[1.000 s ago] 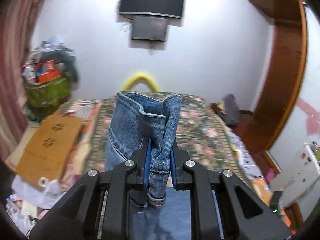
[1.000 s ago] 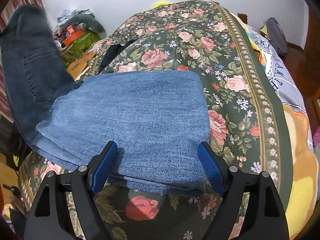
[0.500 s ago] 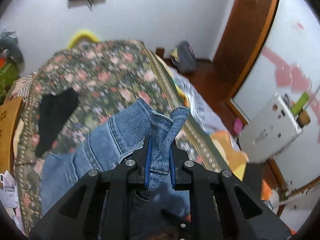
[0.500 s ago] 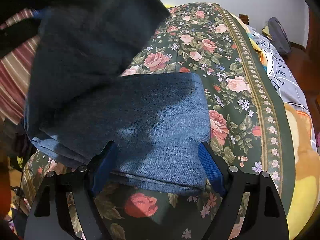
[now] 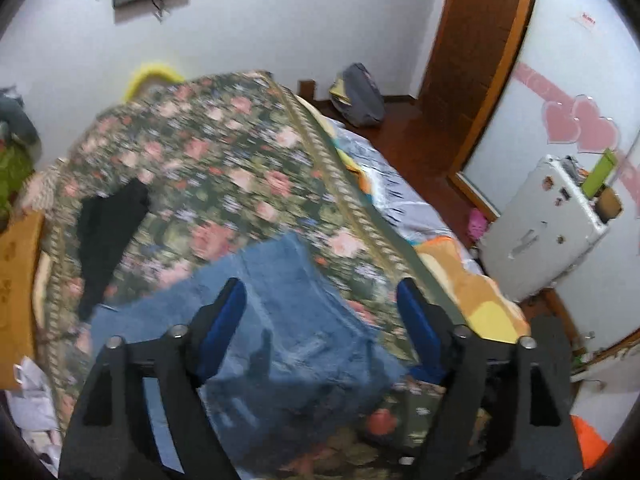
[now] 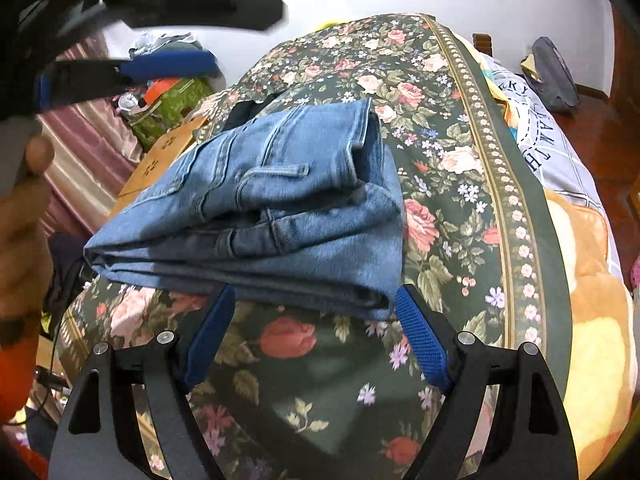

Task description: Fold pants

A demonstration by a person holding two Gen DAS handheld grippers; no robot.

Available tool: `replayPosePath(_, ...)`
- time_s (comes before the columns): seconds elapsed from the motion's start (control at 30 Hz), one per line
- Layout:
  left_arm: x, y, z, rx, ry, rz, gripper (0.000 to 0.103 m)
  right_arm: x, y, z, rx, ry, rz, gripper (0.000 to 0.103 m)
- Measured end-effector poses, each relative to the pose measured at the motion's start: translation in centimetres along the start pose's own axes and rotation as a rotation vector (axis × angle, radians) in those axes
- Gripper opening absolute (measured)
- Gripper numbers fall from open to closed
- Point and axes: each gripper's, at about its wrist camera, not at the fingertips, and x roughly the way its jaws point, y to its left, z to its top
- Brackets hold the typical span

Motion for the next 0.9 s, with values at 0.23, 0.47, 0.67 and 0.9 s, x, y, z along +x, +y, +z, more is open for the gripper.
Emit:
replayPosePath(0.23, 1.4, 9.2, 0.6, -0.065, 0.029, 0.199, 0.095, 0.1, 0.5, 0.0, 0.015, 0.01, 0.006, 0.081)
replayPosePath(0.47, 5.9, 18.9, -0.3, -0.117, 0.148, 0.343, 0.095, 1.4, 1.2, 0.4, -0.004, 0.05, 0.017, 0.082)
replayPosePath(0.67, 12.4, 24.0, -3.0, -0.055, 0.336, 0.44, 0.095, 3.0, 2.5, 1.5, -0.059, 0.064, -0.031, 0.082)
replayPosePath(0.9, 13.2, 27.9, -6.7, -0.129, 0.402, 0.323, 0.102, 3.4, 1.3, 3.0, -0.01, 0.056, -0.048, 0.082)
